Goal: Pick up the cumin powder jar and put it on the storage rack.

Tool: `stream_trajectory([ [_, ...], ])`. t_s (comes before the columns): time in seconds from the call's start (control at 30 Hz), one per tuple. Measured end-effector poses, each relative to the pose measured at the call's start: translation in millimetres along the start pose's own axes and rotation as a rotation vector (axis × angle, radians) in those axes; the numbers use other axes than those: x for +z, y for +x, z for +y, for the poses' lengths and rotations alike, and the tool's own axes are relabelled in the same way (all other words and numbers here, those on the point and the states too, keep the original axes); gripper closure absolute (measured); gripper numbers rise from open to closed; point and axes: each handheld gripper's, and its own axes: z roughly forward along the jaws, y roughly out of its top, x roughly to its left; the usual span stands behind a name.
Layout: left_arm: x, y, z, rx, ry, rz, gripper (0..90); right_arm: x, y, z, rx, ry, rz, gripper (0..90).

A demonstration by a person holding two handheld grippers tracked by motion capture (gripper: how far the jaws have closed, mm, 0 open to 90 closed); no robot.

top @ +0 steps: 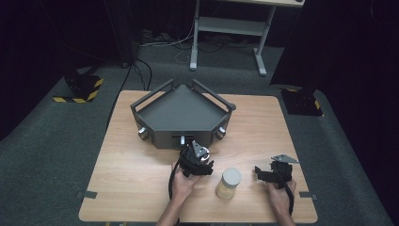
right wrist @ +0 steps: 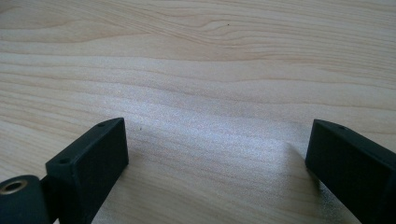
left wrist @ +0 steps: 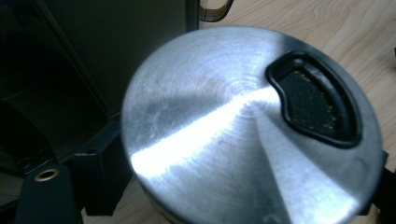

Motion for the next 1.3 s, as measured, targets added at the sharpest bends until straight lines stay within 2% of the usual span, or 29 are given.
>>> stream_trajectory([
  [0.23, 1.9, 2.8, -0.3, -0.008, 0.011, -0.002, 24.6, 0.0, 0.0, 0.0, 0.0, 0.0, 0.001, 5.3],
  [0.43, 1.8, -2.5, 1.3, 0.018, 0.011, 0.005, 30.5, 0.0, -0.1, -0.1, -0.001, 0.0, 0.001, 5.3],
  [0.83, 1.5, -2.5, 3.8, 0.018, 0.02, 0.003, 31.1, 0.0, -0.1, -0.1, 0.0, 0.0, 0.002, 5.4],
  [1.13, -2.6, -2.7, 9.0, 0.018, 0.029, -0.018, 31.2, 0.0, -0.2, -0.1, -0.001, 0.0, 0.002, 5.4],
  [1.3, -9.3, -4.3, 15.2, 0.043, 0.03, -0.022, 31.2, 0.0, -0.1, 0.0, -0.001, 0.0, 0.002, 5.4],
])
